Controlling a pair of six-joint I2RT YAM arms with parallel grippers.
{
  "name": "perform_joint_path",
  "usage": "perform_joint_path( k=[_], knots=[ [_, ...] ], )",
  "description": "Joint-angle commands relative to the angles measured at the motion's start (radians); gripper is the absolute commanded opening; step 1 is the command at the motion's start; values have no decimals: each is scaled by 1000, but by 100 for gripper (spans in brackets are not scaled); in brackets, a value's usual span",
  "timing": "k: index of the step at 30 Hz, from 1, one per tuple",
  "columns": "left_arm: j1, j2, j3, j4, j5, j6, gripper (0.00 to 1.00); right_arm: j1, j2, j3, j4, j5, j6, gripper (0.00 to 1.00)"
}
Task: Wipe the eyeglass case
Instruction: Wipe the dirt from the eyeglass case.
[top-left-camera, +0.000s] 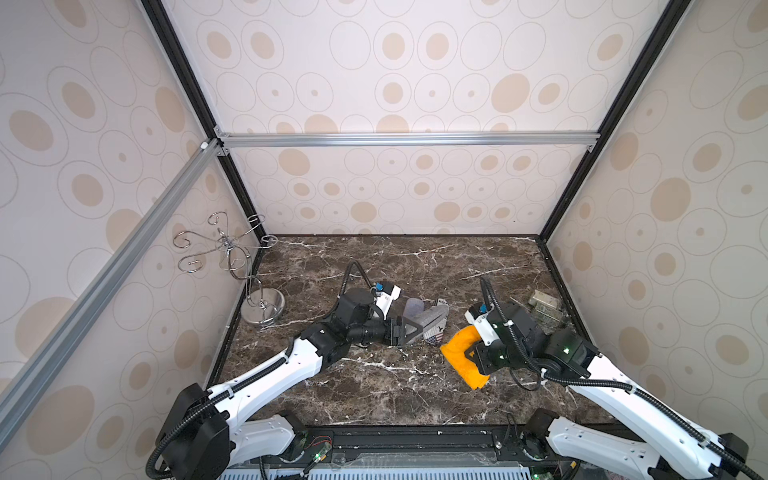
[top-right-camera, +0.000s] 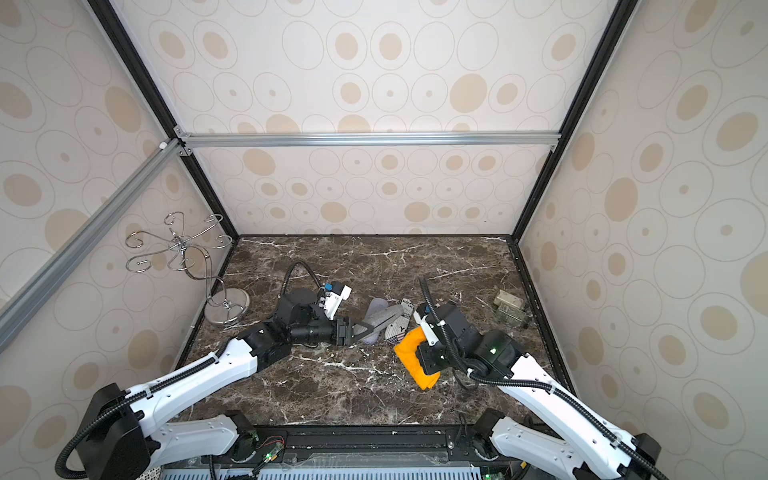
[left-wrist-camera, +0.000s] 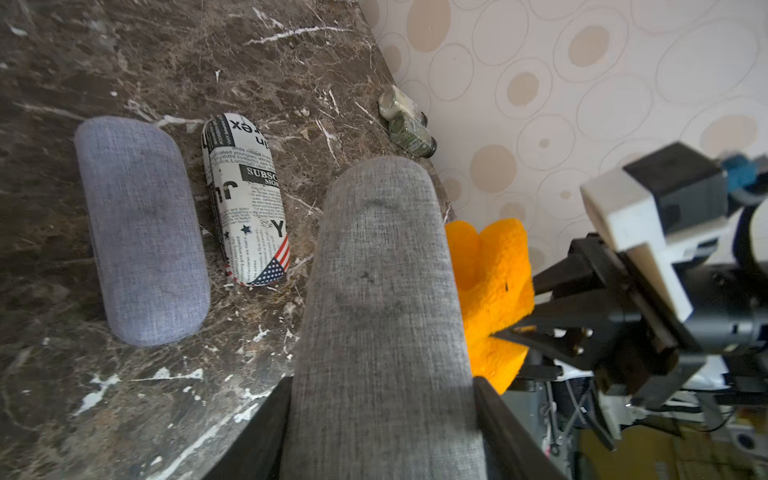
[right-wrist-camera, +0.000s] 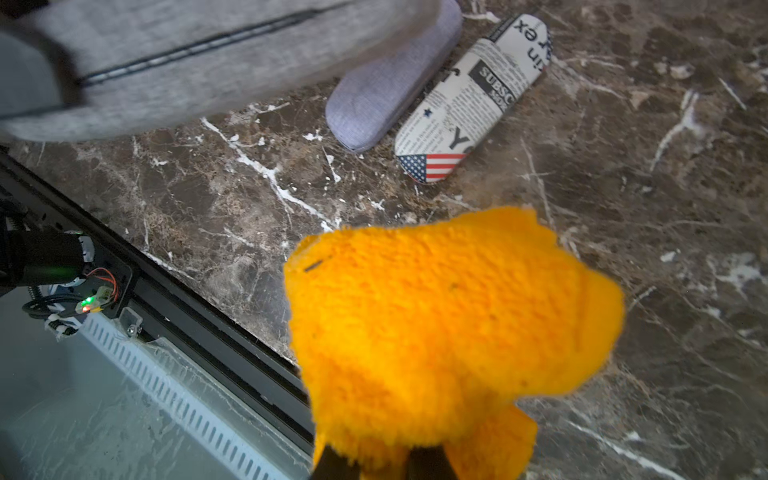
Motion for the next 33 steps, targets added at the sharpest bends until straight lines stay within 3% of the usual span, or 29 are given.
perform_joint_path(
  k=[1,8,13,20,25,27,33],
  knots=[
    [4,14,61,31,88,-154,28,85,43,5,152,93,23,0],
    [6,27,27,121,156,-304,24,139,125,4,366,3,28,0],
    [6,10,60,59,153,-279,24,126,114,-46,380,153,79,0],
    [5,12,55,54,189,-267,23,-104,65,-78,321,128,98,0],
    [6,8,58,47,192,-250,23,-147,72,-57,295,101,61,0],
    [5,11,68,45,190,-241,23,-131,79,-47,298,30,59,0],
    [7,37,84,62,181,-228,23,91,71,-41,391,60,64,0]
  ],
)
